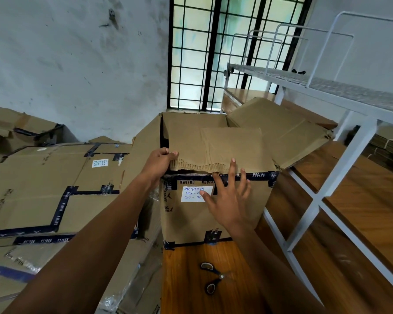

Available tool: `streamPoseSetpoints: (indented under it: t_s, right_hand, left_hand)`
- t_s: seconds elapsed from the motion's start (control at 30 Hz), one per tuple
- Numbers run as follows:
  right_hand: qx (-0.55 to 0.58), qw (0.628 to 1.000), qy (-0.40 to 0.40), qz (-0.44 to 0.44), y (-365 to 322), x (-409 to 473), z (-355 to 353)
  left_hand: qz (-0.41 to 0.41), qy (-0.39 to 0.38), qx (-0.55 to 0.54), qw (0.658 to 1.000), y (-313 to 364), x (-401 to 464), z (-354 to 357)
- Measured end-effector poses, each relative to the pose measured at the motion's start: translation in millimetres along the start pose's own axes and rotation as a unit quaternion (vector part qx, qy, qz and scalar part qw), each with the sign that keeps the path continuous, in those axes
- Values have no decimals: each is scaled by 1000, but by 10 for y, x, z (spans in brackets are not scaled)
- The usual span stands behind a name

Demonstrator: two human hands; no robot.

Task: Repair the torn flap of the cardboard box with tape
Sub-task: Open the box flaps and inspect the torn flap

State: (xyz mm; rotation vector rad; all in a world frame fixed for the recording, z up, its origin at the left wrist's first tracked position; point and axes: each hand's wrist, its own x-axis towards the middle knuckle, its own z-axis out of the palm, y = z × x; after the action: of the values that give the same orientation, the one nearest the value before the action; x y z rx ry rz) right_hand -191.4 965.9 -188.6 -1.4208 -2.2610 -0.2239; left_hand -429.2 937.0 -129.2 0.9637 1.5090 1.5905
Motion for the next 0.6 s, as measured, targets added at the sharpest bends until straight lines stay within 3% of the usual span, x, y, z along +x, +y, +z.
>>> streamPoseSetpoints:
  t_s: [0.3,0.6]
  right_hand:
    - [-9,998,13,-57,-315,51,-33]
    - [48,989,-30,-139,-926,40,28]
  left_hand:
    - [7,9,2,1000,-16,30,36]
    - [12,18,10,1000,-37,38,19]
